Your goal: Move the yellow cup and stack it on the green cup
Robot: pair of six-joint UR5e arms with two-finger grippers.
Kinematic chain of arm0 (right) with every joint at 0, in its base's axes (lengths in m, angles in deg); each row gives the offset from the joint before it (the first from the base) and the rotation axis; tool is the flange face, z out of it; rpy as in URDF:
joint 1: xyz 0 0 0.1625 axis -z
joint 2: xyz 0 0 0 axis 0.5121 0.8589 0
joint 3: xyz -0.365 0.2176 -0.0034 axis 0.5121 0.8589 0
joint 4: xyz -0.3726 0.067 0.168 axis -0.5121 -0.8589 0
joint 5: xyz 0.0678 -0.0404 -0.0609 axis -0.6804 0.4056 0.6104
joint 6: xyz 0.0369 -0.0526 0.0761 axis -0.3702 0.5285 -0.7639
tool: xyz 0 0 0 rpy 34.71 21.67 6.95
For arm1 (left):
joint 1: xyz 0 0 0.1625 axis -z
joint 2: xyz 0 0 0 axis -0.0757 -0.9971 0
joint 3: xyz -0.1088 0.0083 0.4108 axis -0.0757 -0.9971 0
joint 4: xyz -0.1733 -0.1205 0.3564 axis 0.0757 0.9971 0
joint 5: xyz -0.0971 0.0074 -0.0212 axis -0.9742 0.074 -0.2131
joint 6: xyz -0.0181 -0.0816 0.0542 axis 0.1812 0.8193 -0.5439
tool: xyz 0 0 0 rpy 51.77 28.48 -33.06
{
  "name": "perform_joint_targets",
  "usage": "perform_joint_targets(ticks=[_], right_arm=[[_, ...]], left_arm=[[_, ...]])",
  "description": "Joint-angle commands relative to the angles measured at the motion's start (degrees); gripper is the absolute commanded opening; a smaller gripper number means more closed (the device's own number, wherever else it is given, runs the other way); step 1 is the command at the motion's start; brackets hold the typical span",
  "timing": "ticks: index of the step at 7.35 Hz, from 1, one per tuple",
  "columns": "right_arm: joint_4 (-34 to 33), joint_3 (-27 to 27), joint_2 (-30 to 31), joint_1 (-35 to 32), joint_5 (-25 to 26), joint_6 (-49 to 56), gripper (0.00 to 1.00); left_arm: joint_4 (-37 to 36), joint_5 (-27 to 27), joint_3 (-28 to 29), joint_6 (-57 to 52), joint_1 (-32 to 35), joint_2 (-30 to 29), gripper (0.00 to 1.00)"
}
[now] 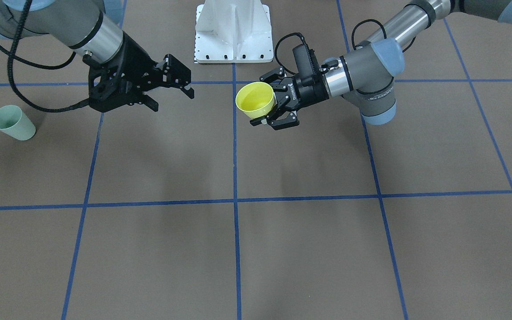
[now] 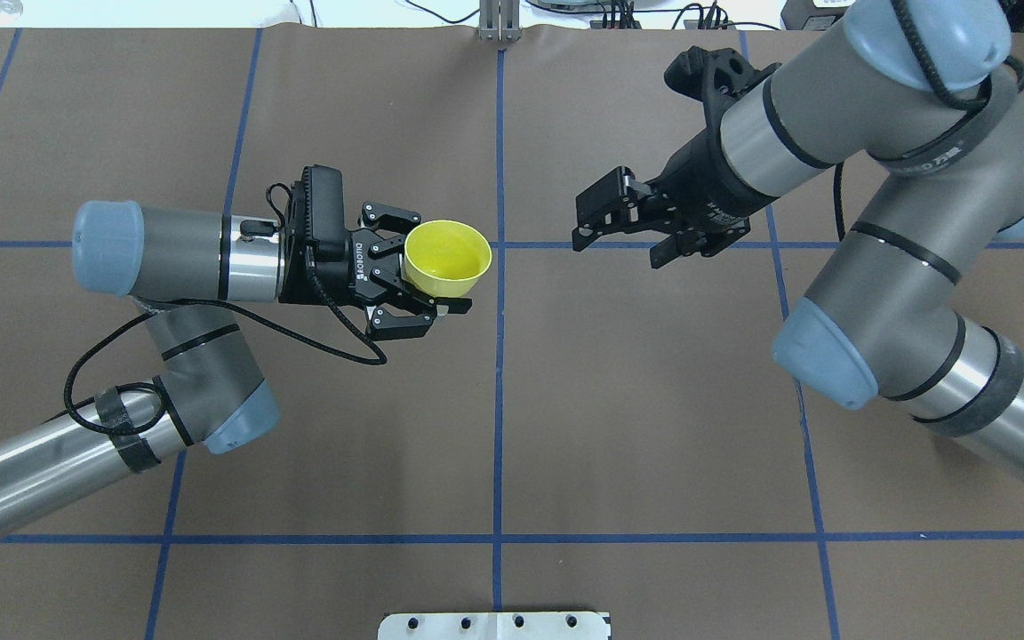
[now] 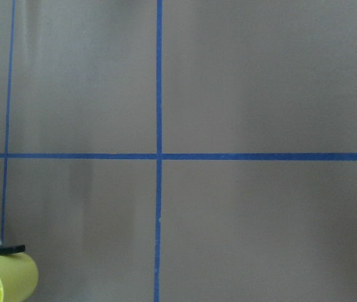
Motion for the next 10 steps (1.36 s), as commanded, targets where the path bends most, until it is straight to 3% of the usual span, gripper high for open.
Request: perform_joint_targets(ticks=[1,5,10], right_arm=[[-0.2,1.4,-3.9,4.2,3.2,-4.8,1.00],[-5.2,2.7,-7.3,5.5,3.2,-5.8,1.00],[-5.4,5.0,-8.2,6.0,3.7,-6.4,1.00]], left_arm=[[0.9,2.7,-0.1,-0.1,-2.0,-0.2,0.14],[1.4,3.3,0.0,-2.6,-2.3,0.2,0.18],[3.0,3.7,0.1,-2.9,-3.1,0.2,0.20]])
